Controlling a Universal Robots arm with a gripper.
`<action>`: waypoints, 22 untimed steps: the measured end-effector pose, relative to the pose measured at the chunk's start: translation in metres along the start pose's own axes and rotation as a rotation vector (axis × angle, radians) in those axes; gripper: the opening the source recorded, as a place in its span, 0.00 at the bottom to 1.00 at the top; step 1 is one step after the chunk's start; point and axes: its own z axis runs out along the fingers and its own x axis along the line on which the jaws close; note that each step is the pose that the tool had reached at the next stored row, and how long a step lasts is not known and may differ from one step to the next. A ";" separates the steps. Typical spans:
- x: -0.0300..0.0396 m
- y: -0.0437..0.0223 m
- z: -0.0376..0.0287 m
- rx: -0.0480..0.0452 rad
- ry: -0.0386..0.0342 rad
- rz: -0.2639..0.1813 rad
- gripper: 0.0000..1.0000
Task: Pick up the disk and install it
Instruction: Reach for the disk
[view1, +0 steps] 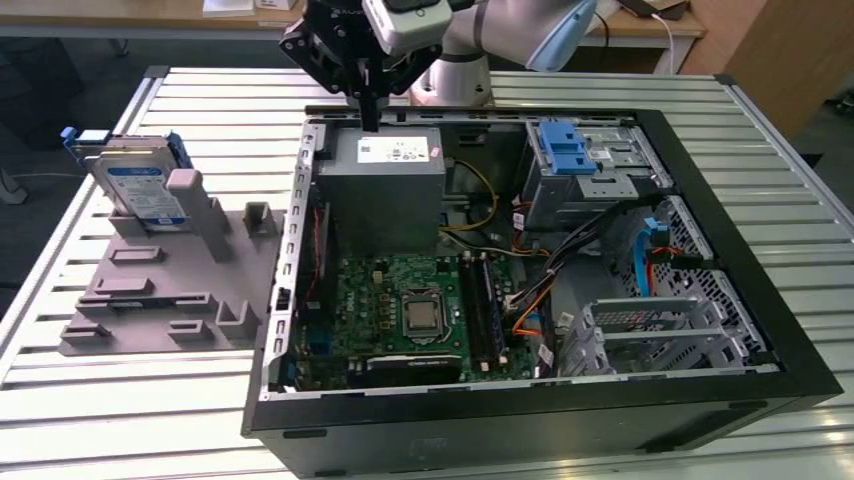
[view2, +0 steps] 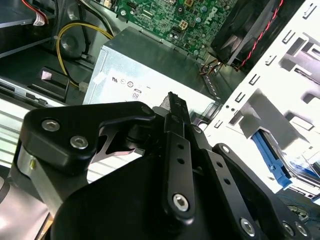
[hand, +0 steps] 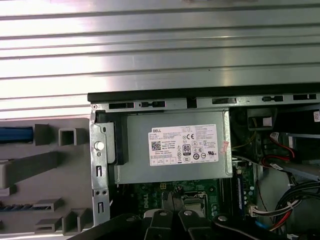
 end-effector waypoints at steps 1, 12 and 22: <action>0.0004 0.0000 0.0000 0.0000 0.0000 0.000 0.11; 0.0054 -0.0004 0.0003 0.0000 0.0000 0.000 0.11; 0.0105 -0.0008 0.0006 0.0000 0.0000 0.000 0.11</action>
